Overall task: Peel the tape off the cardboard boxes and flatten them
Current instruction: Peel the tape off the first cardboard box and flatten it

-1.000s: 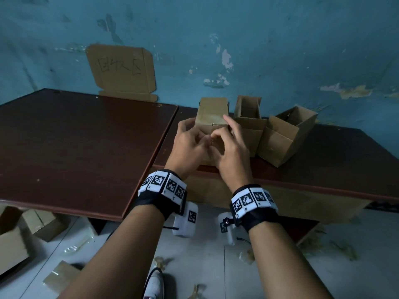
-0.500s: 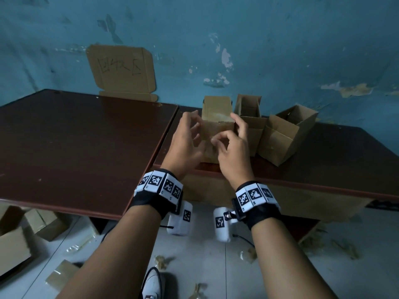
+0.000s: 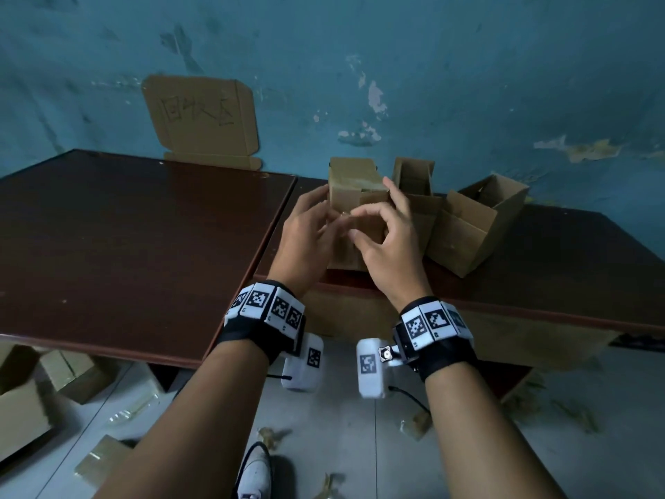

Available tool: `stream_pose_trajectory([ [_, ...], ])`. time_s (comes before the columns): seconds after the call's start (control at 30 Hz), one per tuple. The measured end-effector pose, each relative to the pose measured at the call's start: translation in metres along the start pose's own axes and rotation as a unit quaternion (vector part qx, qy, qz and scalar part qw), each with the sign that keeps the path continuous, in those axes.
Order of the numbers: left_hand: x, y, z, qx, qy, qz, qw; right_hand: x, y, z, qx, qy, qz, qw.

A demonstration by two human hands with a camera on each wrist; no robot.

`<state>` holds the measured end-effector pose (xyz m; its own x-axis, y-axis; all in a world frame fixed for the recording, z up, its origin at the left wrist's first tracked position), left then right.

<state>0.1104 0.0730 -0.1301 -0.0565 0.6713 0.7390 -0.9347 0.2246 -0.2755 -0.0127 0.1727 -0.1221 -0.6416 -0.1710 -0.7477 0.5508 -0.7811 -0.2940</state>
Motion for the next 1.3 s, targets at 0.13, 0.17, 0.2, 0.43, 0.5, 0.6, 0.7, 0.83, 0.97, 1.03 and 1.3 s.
stream_pose_trajectory([
  [0.13, 0.004, -0.008, 0.012, 0.055, -0.024, -0.022, 0.998, -0.009, 0.000, 0.002, -0.015, -0.016, 0.051, 0.998],
  [0.17, 0.006, -0.011, 0.015, 0.064, -0.039, -0.041, 0.996, -0.013, -0.001, 0.003, -0.023, -0.022, 0.044, 0.999],
  [0.2, 0.007, -0.014, 0.018, 0.070, -0.056, -0.064, 0.994, -0.016, -0.003, 0.003, -0.033, -0.029, 0.026, 0.999],
  [0.43, 0.020, -0.028, 0.025, 0.035, -0.096, -0.103, 0.989, -0.025, 0.001, 0.004, -0.051, -0.035, -0.040, 0.997],
  [0.5, 0.023, -0.028, 0.024, 0.011, -0.095, -0.075, 0.993, -0.022, 0.003, 0.004, -0.040, -0.033, -0.049, 0.997],
  [0.6, 0.028, -0.026, 0.022, -0.010, -0.111, -0.078, 0.991, -0.021, 0.003, 0.002, -0.025, -0.049, -0.064, 0.996],
  [0.7, 0.023, -0.020, 0.020, -0.005, -0.115, -0.056, 0.992, -0.020, 0.004, 0.001, -0.007, -0.050, -0.073, 0.996],
  [0.83, 0.013, -0.012, 0.020, 0.025, -0.113, -0.074, 0.991, -0.018, 0.005, 0.002, 0.033, -0.046, -0.044, 0.997],
  [0.97, 0.018, -0.012, 0.017, 0.002, -0.118, -0.093, 0.989, -0.014, 0.004, 0.004, 0.057, -0.056, -0.052, 0.995],
  [1.03, 0.020, -0.012, 0.015, -0.006, -0.115, -0.093, 0.989, -0.012, 0.005, 0.004, 0.048, -0.047, -0.056, 0.996],
  [1.3, 0.025, -0.001, 0.001, -0.015, -0.015, -0.073, 0.997, -0.014, 0.007, 0.006, 0.046, 0.010, -0.045, 0.998],
])
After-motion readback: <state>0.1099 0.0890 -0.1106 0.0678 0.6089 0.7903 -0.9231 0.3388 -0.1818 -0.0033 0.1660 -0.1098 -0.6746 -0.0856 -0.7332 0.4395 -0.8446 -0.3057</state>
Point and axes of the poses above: each hand's wrist, its own z-axis towards the middle knuckle, its own y-axis out of the palm, x = y × z, the point moved 1 cm from there along z, towards the middle knuckle, and after that the axes turned 6 degrees about x, right-handed, at the moved point
